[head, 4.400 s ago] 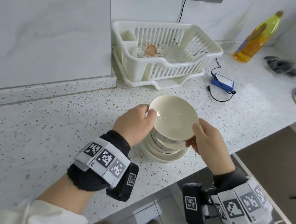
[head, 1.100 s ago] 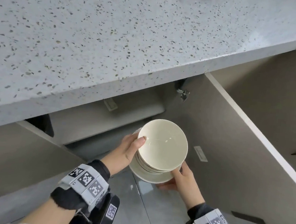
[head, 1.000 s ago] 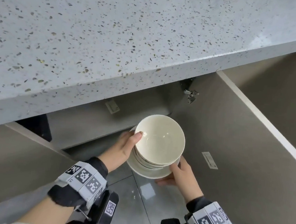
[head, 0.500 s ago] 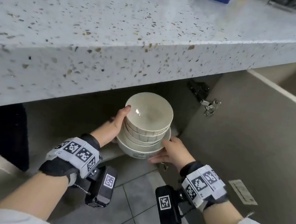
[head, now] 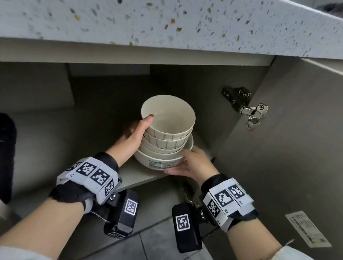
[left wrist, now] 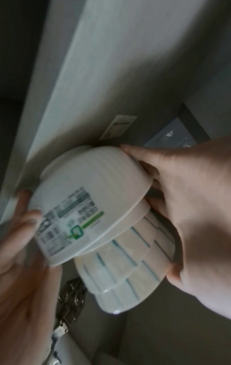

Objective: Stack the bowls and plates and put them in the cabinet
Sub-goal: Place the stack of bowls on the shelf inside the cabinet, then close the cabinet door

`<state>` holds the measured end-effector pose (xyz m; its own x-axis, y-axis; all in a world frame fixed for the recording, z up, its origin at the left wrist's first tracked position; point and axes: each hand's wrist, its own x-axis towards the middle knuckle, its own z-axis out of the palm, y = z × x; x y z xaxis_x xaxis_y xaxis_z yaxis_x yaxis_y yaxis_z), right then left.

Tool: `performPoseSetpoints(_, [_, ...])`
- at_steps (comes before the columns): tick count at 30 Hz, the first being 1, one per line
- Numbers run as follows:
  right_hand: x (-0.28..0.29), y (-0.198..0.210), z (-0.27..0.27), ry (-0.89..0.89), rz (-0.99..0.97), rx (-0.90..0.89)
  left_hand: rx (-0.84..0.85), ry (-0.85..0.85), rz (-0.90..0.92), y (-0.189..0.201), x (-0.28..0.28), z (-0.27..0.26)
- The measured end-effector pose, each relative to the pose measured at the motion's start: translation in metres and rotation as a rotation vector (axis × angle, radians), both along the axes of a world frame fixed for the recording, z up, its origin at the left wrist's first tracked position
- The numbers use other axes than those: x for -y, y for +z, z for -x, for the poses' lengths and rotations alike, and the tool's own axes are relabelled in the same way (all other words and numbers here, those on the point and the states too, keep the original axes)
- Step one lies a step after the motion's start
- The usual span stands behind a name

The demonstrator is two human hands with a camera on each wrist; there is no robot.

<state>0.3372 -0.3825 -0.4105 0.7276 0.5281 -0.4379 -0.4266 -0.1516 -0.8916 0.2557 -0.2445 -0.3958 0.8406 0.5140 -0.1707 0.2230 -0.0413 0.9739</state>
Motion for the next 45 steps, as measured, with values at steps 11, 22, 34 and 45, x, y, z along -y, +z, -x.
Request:
performPoseSetpoints(11, [-0.015, -0.015, -0.001, -0.071, -0.116, 0.044, 0.036, 0.008, -0.373, -0.028, 0.005, -0.019])
performPoseSetpoints(22, [-0.022, -0.021, -0.009, -0.105, -0.119, 0.085, 0.039, 0.069, -0.413, -0.036, 0.002, -0.029])
performPoseSetpoints(34, [0.009, 0.005, 0.022, -0.108, 0.101, 0.057, -0.151, 0.082, -0.386, -0.01, 0.02, 0.005])
performPoseSetpoints(45, [0.091, 0.145, 0.085, 0.113, 0.312, 0.16, -0.298, -0.077, -0.158, 0.108, 0.082, 0.075])
